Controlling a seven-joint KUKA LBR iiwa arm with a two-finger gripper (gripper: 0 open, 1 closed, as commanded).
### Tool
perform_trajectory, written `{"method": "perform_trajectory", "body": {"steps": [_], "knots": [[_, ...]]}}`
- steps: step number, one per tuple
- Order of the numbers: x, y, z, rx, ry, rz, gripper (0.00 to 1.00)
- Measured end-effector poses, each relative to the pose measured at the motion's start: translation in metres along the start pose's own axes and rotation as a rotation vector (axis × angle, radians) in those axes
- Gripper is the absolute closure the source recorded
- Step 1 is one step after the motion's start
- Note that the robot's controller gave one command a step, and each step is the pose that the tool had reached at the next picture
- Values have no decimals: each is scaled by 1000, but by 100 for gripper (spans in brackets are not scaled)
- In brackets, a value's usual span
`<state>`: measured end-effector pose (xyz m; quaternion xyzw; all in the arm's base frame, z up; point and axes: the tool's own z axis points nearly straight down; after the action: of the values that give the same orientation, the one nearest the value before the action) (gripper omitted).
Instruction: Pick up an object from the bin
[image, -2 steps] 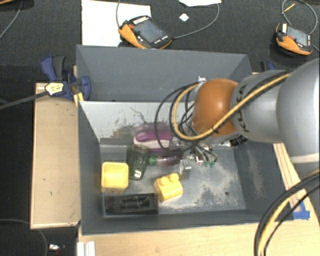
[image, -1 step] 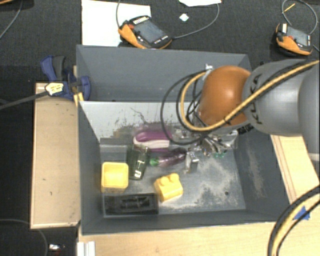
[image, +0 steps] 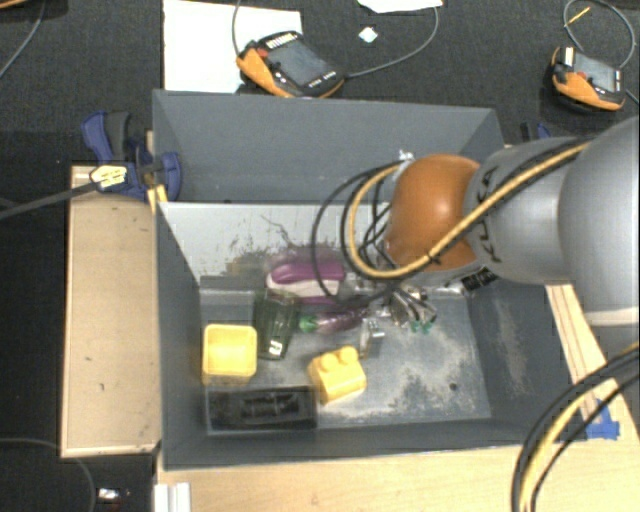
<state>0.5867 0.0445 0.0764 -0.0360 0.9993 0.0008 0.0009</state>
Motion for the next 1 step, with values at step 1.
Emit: {"method": "perform_trajectory", "body": {"steps": [1], "knots": [[4,-5,6,2,-15,-123,0]]}}
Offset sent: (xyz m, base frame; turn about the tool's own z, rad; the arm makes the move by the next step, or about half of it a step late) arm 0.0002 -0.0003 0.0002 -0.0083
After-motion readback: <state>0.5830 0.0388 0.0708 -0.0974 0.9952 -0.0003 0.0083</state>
